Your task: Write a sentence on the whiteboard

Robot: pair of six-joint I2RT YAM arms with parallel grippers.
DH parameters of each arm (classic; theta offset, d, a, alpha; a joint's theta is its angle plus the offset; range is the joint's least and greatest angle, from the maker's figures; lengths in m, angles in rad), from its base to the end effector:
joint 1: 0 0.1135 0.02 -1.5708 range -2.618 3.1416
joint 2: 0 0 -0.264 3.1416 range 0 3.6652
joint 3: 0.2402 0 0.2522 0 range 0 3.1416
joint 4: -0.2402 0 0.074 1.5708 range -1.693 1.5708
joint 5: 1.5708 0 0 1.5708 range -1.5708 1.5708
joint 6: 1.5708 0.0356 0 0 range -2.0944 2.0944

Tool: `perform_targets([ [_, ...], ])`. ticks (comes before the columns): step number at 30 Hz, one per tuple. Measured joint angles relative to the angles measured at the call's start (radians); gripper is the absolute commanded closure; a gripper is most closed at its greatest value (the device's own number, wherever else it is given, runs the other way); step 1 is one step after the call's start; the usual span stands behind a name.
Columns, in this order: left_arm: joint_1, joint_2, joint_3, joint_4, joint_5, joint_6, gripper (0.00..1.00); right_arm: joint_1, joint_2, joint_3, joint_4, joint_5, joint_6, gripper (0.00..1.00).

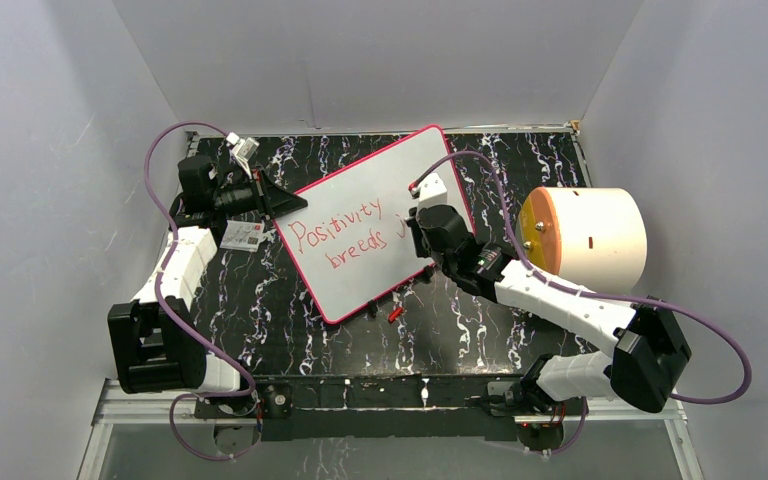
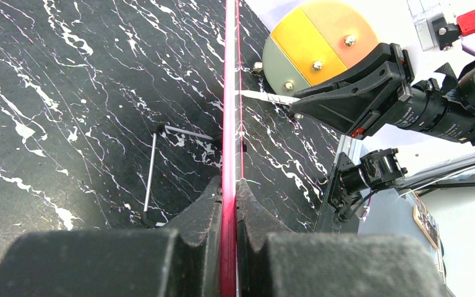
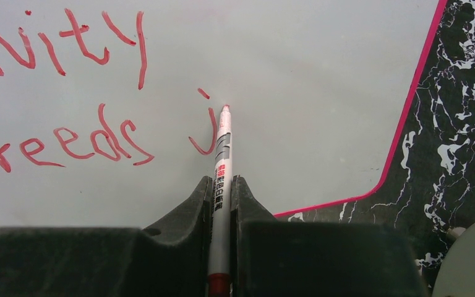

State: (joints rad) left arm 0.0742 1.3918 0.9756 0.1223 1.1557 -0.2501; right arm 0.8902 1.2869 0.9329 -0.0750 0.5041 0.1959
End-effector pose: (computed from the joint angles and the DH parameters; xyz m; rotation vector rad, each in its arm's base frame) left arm 0.3074 -0.0098 0.3035 0.5238 1.7643 -1.1841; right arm 0.1973 0.2163 0.2945 -0.3552 1.9170 0.2143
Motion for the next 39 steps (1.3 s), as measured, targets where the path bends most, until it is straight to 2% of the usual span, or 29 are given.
perform_targets([
  [22,0.000,0.001,0.000,0.000,0.000,0.000,1.00,0.000,-0.005,-0.015,-0.042,0.027,-0.005,1.00],
  [39,0.000,0.001,0.000,0.000,0.003,0.001,1.00,-0.010,-0.005,-0.015,0.027,0.040,-0.034,1.00],
])
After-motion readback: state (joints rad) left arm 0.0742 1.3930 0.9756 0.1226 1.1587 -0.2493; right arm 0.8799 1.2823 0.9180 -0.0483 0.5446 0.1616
